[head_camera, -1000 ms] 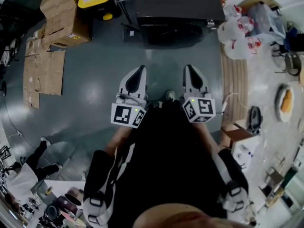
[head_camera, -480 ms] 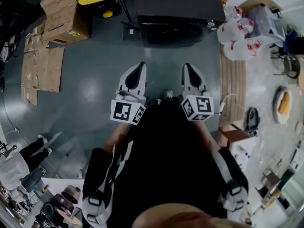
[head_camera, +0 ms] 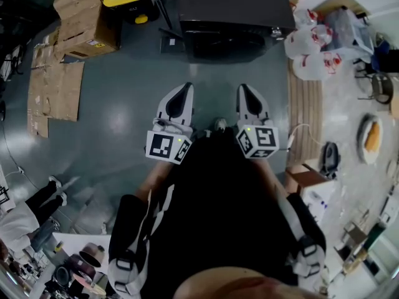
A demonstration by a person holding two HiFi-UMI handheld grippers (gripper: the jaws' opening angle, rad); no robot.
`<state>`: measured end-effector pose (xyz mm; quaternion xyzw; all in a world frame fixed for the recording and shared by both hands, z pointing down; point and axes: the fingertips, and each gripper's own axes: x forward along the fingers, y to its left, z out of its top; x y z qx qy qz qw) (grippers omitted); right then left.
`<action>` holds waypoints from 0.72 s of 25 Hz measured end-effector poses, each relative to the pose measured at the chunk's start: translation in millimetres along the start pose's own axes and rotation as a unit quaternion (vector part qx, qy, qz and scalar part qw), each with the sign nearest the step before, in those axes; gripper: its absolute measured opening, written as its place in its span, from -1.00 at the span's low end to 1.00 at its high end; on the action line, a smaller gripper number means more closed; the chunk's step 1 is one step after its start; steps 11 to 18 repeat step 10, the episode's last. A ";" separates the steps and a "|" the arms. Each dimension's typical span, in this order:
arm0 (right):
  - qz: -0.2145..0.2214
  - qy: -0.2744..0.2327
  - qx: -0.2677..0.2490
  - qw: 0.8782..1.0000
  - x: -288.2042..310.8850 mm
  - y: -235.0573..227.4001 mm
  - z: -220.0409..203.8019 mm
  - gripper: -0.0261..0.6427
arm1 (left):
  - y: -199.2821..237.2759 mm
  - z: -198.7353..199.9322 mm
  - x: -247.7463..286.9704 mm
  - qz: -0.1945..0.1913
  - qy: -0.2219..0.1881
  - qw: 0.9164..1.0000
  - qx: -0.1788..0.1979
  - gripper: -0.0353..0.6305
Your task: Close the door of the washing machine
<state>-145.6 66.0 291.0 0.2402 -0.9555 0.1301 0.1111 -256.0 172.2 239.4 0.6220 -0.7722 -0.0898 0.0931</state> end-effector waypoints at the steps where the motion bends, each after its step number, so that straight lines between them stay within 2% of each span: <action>1: 0.001 0.001 -0.001 1.000 0.5 0.2 -0.3 -0.90 | 0.0 -0.5 0.3 0.000 0.000 1.000 0.000 -0.88; 18: -0.004 0.006 -0.001 1.000 -2.5 -5.2 -0.7 -0.90 | -5.3 -1.0 1.1 0.001 -0.001 1.000 0.000 -0.88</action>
